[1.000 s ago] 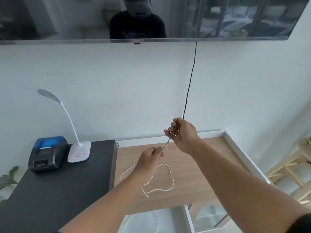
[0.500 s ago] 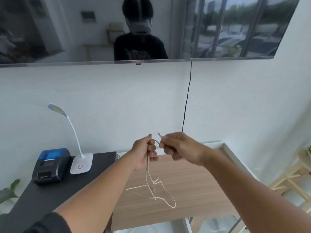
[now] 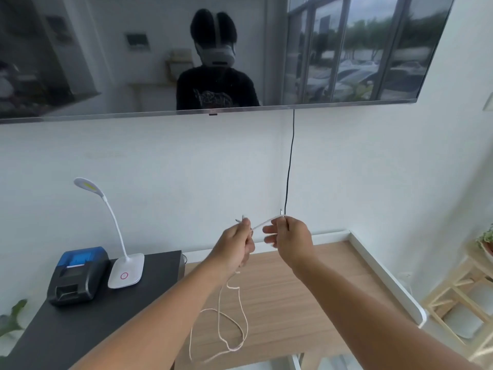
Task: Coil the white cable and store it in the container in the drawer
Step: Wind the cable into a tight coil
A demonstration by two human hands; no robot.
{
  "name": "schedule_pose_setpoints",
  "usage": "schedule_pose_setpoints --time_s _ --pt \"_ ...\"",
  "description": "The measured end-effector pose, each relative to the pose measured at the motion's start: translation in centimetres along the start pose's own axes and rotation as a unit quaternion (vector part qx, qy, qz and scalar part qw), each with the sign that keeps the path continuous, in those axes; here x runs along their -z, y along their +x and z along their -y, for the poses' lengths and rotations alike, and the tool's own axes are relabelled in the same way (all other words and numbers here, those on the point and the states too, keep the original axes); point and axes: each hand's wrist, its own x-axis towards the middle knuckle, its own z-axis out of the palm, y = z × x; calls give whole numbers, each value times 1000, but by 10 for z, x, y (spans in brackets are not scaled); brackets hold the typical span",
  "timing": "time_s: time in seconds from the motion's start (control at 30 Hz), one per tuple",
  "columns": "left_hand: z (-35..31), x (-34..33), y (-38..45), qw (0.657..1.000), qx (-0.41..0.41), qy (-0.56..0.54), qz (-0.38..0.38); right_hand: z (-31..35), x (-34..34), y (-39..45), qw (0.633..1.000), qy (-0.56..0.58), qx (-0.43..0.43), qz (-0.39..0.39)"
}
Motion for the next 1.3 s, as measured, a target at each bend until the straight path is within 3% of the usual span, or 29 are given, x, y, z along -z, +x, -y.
schedule_pose_setpoints --time_s 0.07,0.2,0.33,0.4,0.6,0.77,0.9,1.0,1.17,1.3 --pt "8 -4 -5 1000 6 -12 -5 6 -3 -1 989 145 -9 32" --pt "21 -2 -10 999 33 -36 -3 23 -5 -4 925 357 -51 118" --pt "29 0 -8 998 36 -57 -2 43 -6 -5 860 480 -87 151" --pt "30 1 -8 997 40 -68 -7 52 -6 -5 849 497 -76 164" --pt "12 8 -5 994 77 -74 -19 67 7 -11 867 411 2 284" --pt "-28 24 3 993 100 -55 -1 54 18 -19 895 255 47 362" --pt "-50 31 6 993 105 28 36 35 18 -24 950 31 111 292" --pt "-57 26 7 992 77 99 30 21 8 -26 957 -136 158 201" --pt "-58 20 5 991 7 131 -17 5 -2 -24 967 -180 133 120" --pt "-54 18 -3 990 -50 131 -15 -2 -3 -14 986 -122 77 79"
